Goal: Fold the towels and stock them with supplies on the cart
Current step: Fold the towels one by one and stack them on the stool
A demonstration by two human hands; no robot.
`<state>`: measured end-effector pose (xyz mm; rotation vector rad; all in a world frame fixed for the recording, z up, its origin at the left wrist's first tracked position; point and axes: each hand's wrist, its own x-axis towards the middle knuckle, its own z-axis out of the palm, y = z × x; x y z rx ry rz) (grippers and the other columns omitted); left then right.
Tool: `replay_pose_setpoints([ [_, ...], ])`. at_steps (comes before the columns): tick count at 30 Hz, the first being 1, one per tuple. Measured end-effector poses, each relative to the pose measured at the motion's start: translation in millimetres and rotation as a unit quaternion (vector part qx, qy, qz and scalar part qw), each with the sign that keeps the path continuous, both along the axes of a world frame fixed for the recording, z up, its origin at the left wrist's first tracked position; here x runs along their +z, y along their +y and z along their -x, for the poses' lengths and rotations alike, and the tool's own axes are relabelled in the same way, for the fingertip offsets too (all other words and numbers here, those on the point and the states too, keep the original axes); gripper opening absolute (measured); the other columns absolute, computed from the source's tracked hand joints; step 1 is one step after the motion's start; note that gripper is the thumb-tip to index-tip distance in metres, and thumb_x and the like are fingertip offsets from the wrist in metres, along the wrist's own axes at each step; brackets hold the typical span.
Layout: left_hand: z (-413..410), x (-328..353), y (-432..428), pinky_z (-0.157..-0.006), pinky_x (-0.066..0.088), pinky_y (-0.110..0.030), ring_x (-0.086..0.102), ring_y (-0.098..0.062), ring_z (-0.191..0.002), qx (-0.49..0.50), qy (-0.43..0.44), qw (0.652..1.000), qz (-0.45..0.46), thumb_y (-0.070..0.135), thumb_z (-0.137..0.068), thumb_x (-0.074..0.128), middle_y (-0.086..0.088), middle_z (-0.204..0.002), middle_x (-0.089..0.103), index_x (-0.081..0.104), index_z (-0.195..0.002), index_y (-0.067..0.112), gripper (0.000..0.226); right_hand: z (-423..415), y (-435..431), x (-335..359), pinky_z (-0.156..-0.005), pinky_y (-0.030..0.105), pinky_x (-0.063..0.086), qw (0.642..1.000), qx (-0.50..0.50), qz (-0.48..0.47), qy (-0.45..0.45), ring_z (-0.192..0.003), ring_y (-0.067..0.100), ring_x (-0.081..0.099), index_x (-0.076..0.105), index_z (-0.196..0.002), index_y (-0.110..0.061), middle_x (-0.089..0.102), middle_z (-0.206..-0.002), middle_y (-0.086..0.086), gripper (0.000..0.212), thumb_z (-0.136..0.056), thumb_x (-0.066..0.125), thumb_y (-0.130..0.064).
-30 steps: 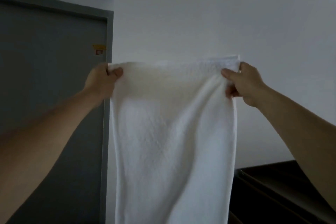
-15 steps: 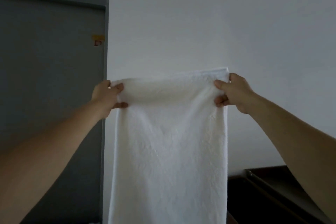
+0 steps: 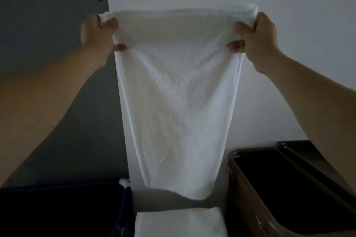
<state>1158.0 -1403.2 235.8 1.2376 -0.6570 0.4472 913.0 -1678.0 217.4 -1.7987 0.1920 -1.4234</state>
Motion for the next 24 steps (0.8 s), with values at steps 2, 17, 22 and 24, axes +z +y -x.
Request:
replay_pose_setpoints([
  [2,10.8,-4.2,8.1,-0.058,0.061,-0.041,0.058,-0.027,-0.106,-0.007,0.001,1.000,0.011,0.022,-0.094,0.064,0.003,-0.107,0.050,0.051,-0.100,0.022,0.015,10.5,6.0,-2.9,-0.066,0.052,0.061,1.000,-0.004,0.012,-0.006,-0.058,0.025,0.070,0.045,-0.082,-0.022,0.056,-0.092,0.004,0.020,-0.094,0.062,-0.025],
  [17,137.9,-174.8,185.4,-0.069,0.061,-0.047,0.066,-0.036,-0.109,-0.233,0.163,0.938,-0.196,0.018,-0.088,0.069,-0.015,-0.124,0.059,0.059,-0.118,0.005,0.034,161.8,109.5,-151.2,-0.057,0.034,0.059,0.976,0.040,-0.008,0.214,-0.063,0.033,0.073,0.066,-0.098,-0.014,0.074,-0.073,0.009,0.019,-0.089,0.074,-0.028],
  [22,181.5,-236.6,232.2,-0.082,0.061,-0.046,0.068,-0.037,-0.103,-0.250,0.208,0.852,-0.411,0.018,-0.089,0.065,-0.022,-0.115,0.067,0.056,-0.122,-0.005,0.042,211.8,131.8,-211.3,-0.047,0.021,0.050,0.916,0.054,-0.013,0.398,-0.054,0.016,0.065,0.072,-0.093,-0.013,0.073,-0.070,0.004,0.018,-0.087,0.073,-0.029],
  [24,190.1,-250.6,236.1,-0.095,0.055,-0.049,0.065,-0.040,-0.111,-0.251,0.219,0.835,-0.438,0.017,-0.092,0.063,-0.025,-0.121,0.064,0.053,-0.125,-0.009,0.043,222.3,137.6,-225.1,-0.051,0.015,0.048,0.909,0.061,-0.019,0.413,-0.058,0.008,0.065,0.074,-0.092,-0.018,0.074,-0.076,-0.006,0.012,-0.088,0.073,-0.030],
])
